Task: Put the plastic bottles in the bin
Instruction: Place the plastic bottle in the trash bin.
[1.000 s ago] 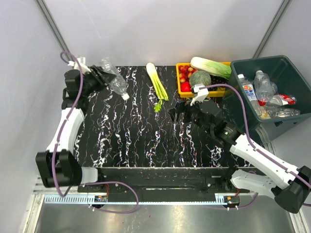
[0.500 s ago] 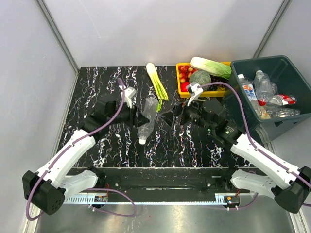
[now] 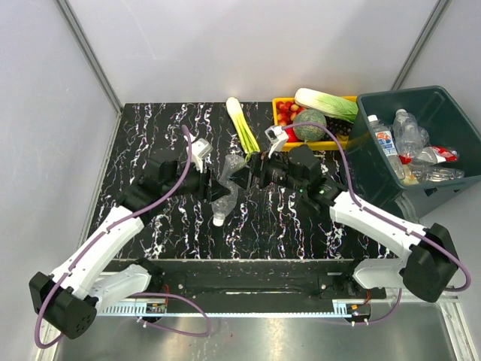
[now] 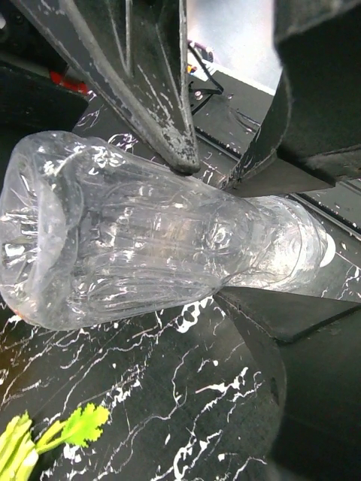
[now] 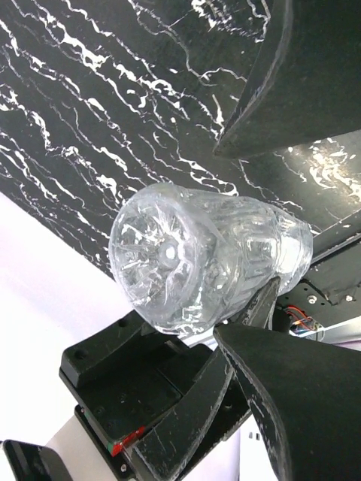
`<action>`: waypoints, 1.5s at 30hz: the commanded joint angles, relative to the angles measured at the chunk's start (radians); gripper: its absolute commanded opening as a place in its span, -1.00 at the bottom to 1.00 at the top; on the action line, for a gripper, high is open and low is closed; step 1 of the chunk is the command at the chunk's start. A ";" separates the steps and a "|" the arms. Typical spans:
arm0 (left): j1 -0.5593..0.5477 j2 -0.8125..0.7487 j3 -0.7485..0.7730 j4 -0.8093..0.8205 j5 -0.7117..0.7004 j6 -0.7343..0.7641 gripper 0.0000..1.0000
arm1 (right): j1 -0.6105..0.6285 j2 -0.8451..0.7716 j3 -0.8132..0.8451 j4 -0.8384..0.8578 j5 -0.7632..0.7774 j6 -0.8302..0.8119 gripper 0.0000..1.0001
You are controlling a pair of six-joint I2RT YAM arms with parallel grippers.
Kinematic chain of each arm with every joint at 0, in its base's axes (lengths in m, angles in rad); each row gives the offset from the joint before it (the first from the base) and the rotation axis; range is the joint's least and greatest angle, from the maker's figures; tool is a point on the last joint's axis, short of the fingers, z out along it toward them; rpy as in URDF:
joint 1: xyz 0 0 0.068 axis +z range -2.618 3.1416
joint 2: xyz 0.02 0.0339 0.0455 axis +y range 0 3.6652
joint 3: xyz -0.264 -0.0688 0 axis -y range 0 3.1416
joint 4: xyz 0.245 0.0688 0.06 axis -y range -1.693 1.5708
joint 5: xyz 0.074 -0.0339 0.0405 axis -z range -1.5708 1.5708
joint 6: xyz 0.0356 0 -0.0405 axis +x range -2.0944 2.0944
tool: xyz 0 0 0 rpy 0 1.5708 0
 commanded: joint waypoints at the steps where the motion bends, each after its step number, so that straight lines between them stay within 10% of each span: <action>1: -0.006 -0.029 0.001 0.053 0.009 0.016 -0.35 | 0.004 0.053 0.048 0.180 -0.031 0.059 0.79; 9: -0.008 -0.050 -0.007 0.053 -0.057 0.027 -0.20 | 0.004 0.069 -0.004 0.339 -0.027 0.074 0.12; 21: -0.008 -0.096 0.002 0.031 -0.179 0.029 0.98 | 0.001 -0.038 0.047 0.266 0.252 -0.110 -0.17; 45: -0.006 -0.300 -0.080 0.077 -0.657 0.026 0.98 | -0.091 -0.163 0.612 -0.257 0.887 -1.091 -0.05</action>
